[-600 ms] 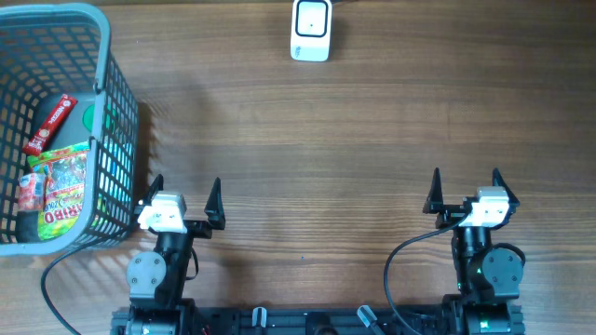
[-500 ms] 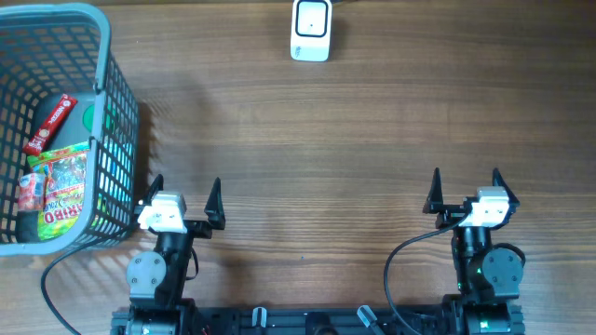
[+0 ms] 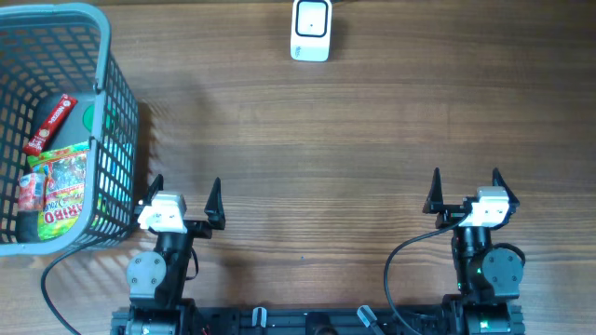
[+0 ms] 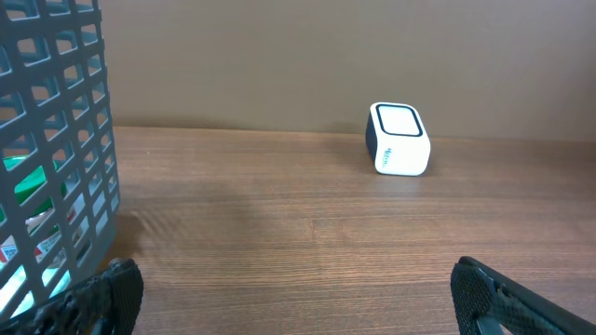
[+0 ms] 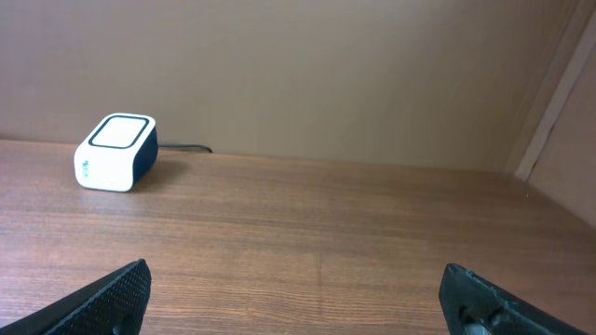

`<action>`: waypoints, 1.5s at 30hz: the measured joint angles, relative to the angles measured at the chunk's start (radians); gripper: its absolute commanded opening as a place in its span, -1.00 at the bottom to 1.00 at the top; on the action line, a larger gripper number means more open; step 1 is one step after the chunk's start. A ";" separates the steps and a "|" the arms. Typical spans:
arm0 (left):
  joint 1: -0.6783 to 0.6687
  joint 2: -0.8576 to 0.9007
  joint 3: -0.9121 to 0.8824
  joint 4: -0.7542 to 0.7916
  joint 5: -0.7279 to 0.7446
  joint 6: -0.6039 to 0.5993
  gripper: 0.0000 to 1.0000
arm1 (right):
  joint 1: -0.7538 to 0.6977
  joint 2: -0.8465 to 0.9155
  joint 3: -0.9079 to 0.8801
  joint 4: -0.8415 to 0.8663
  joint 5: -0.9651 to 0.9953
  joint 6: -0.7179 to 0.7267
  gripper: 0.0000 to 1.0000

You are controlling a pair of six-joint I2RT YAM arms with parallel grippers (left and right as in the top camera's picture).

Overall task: Scan the item barcode
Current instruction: 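Move the left gripper toward the grey basket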

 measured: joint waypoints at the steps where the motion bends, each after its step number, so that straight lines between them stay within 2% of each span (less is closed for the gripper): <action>1: 0.000 0.000 0.000 0.000 0.000 0.000 1.00 | 0.000 0.000 0.000 0.000 0.000 0.000 0.99; 26: 0.000 0.000 0.000 0.004 0.012 0.000 1.00 | 0.000 0.000 0.000 0.000 0.000 0.000 0.99; 33: 0.000 0.000 0.001 -0.001 0.093 -0.215 1.00 | 0.000 0.000 0.000 0.000 0.000 0.000 1.00; 36: 0.000 0.002 0.043 -0.075 0.129 -0.238 1.00 | 0.000 0.000 0.000 0.000 0.000 0.000 0.99; 40: 0.000 0.023 0.188 -0.217 0.146 -0.250 1.00 | 0.000 0.000 0.000 0.000 0.000 0.000 0.99; 45: 0.000 0.155 0.350 -0.360 0.138 -0.241 1.00 | 0.000 0.002 0.000 0.000 0.000 0.000 0.99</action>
